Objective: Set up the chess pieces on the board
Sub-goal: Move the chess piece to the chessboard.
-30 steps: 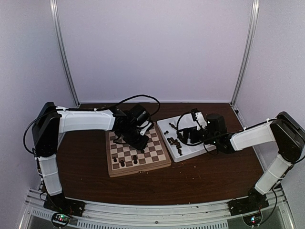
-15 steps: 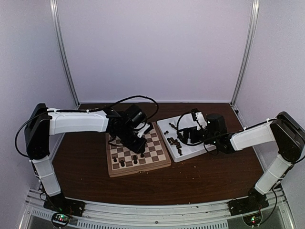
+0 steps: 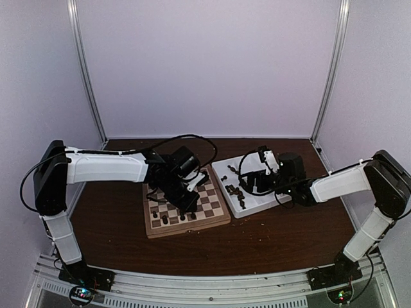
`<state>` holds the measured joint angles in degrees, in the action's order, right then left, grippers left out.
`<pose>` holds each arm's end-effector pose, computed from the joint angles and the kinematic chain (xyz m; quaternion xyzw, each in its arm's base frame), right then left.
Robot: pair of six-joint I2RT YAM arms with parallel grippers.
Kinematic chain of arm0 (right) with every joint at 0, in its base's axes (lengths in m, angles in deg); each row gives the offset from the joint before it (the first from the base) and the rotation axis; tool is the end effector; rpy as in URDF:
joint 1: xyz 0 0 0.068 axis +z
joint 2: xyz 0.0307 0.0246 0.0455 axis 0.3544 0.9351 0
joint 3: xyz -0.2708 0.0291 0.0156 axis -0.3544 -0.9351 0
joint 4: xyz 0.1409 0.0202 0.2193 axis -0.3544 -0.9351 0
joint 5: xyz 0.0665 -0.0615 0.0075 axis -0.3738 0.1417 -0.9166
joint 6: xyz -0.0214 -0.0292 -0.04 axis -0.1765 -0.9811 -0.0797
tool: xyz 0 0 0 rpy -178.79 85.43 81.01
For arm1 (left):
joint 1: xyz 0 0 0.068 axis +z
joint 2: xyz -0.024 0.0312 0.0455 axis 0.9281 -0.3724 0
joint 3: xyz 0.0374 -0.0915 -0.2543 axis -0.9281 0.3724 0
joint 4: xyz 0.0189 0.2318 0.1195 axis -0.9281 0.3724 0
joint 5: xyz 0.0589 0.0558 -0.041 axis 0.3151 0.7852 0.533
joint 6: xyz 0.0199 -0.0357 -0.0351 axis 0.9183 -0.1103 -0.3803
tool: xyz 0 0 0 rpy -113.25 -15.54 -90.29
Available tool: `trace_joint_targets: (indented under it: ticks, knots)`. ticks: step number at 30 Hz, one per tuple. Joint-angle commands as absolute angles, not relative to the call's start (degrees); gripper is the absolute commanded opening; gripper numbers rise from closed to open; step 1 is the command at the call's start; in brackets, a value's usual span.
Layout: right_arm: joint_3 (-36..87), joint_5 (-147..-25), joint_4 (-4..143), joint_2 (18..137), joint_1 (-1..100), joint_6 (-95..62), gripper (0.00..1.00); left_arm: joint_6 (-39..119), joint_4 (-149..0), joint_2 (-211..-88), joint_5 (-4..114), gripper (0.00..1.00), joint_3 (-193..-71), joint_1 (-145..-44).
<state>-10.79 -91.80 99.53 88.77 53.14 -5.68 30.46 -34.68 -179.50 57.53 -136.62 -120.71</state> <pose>0.2701 0.1810 0.1745 -0.1714 0.8157 0.3166 0.4527 0.2266 -0.3019 0.2049 0.2712 0.9386 -0.1644 0.1361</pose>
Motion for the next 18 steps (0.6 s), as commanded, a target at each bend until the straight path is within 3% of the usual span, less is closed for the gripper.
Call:
trace_joint_targets:
  ticks: [1,18]
  knots:
    - [-9.99,-92.23,99.22,88.18,52.82,-5.2,1.0,30.37,-35.17,-178.4,58.07,0.1,-136.22,-120.96]
    - [-9.88,-92.24,99.31,88.5,52.84,-5.12,1.0,31.47,-35.13,-179.24,59.49,0.13,-136.09,-121.04]
